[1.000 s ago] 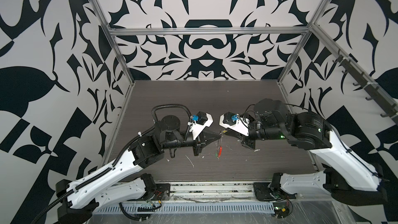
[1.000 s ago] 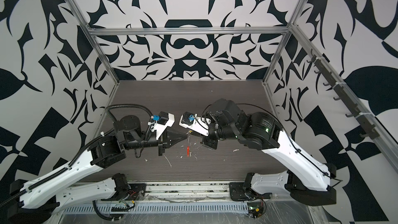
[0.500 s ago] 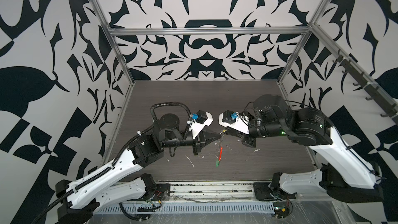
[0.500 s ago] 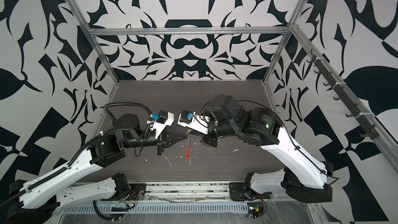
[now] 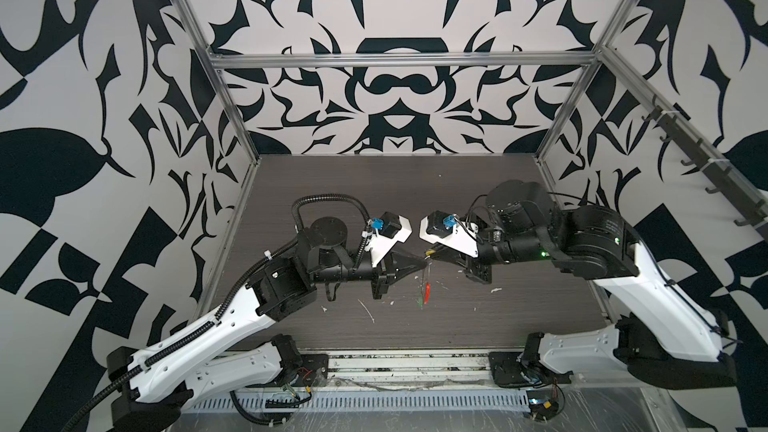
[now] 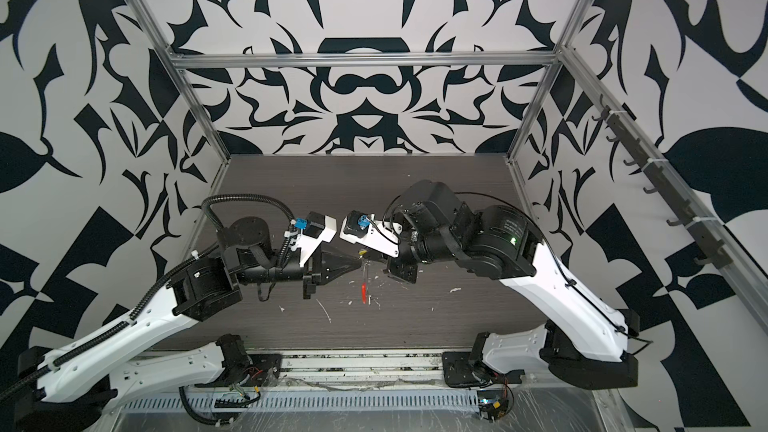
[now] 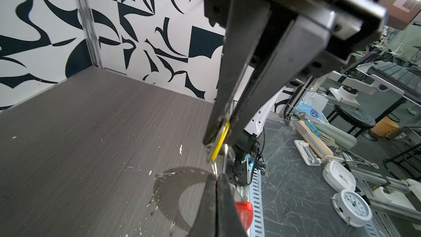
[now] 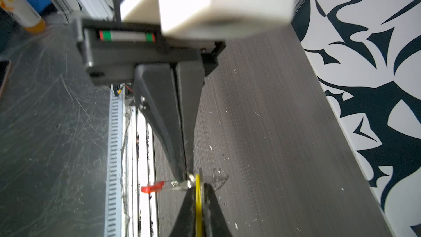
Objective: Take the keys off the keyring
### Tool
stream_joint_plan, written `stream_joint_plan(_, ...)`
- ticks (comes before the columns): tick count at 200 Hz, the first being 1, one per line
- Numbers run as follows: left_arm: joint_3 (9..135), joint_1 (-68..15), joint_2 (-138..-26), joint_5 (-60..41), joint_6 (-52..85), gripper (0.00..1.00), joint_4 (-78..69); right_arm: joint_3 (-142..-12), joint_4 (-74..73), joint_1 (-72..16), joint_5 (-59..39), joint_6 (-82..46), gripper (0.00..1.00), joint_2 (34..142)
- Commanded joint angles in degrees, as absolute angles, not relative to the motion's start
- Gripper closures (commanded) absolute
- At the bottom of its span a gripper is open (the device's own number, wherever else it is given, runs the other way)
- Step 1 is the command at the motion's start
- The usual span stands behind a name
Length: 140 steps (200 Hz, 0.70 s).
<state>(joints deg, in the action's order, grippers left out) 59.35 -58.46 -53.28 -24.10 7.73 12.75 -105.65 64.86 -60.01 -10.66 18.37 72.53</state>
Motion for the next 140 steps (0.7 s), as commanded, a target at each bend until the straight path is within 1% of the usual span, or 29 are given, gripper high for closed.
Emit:
stream_joint_plan(1,59.4,-58.4,-52.7,-27.5,8.2,1.00,14.9,-105.0,55.9,-60.1,-9.9,17.9,0.85,70.4)
stream_joint_plan(26,59.1,-58.4,-52.0,-28.0,9.0,1.00,13.7,-103.9,55.4,-60.2,-9.9,17.7,0.86,70.0)
stream_joint_plan(39,58.7,-58.1,-51.6,-28.3,9.5,1.00,13.0,-103.5,55.0,-60.2,-9.8,17.4,0.83,69.9)
stream_joint_plan(78,56.5,-57.8,-50.3,-29.2,11.8,1.00,8.1,-101.4,52.8,-60.2,-10.2,16.2,0.83,69.8)
stream_joint_plan(97,55.7,-57.8,-49.8,-29.5,12.9,1.00,5.8,-100.1,51.4,-60.2,-10.0,15.4,0.79,69.9)
stream_joint_plan(140,53.2,-57.7,-48.1,-28.8,15.4,1.00,0.1,-98.7,49.1,-60.2,-10.5,14.3,0.77,71.0)
